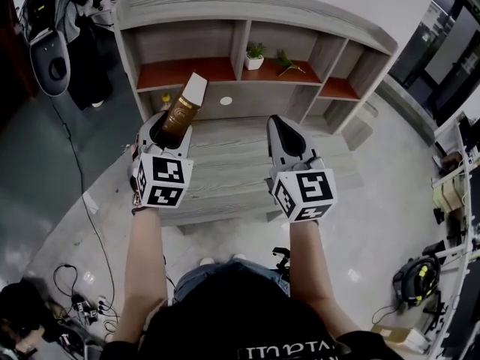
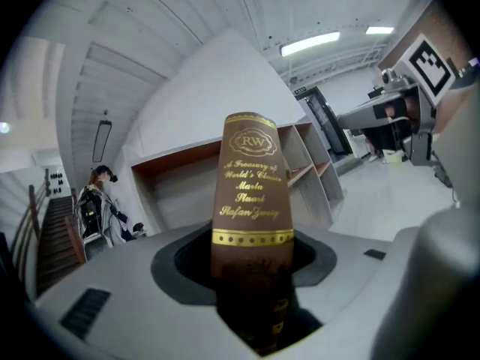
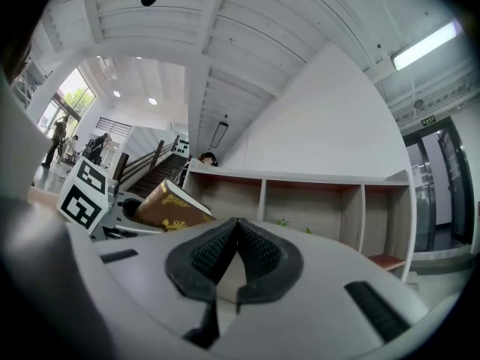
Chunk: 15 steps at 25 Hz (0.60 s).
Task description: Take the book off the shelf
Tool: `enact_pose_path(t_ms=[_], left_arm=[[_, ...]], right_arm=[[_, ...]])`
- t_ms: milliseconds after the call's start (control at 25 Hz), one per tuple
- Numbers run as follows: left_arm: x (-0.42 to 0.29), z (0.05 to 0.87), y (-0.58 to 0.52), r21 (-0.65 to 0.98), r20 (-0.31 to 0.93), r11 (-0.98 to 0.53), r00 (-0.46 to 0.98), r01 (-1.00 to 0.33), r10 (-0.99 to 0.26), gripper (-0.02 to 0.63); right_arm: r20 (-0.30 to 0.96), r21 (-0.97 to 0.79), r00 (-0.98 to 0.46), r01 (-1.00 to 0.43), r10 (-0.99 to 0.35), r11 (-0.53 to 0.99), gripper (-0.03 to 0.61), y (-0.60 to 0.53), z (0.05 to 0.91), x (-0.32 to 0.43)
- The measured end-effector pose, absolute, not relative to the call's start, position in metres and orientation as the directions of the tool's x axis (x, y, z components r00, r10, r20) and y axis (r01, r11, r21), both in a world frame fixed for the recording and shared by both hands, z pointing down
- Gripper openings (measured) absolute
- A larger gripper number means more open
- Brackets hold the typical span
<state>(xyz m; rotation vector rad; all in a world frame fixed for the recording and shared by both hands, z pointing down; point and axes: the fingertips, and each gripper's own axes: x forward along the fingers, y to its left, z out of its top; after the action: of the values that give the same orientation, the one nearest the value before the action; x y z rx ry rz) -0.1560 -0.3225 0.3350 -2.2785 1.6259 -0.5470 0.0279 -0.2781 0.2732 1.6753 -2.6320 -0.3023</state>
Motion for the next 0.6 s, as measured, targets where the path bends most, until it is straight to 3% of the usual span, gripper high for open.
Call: enact_pose_path(t_ms=[600], left_arm=[[-0.150, 0.275, -0.300, -0.178, -0.185, -0.235, 0.267, -0.956, -0.946, 0.231]], right_arm=[[-0.130, 0.219, -0.455, -0.880, -0.881, 0.422, 0.015, -0.290, 0.262, 0.046]])
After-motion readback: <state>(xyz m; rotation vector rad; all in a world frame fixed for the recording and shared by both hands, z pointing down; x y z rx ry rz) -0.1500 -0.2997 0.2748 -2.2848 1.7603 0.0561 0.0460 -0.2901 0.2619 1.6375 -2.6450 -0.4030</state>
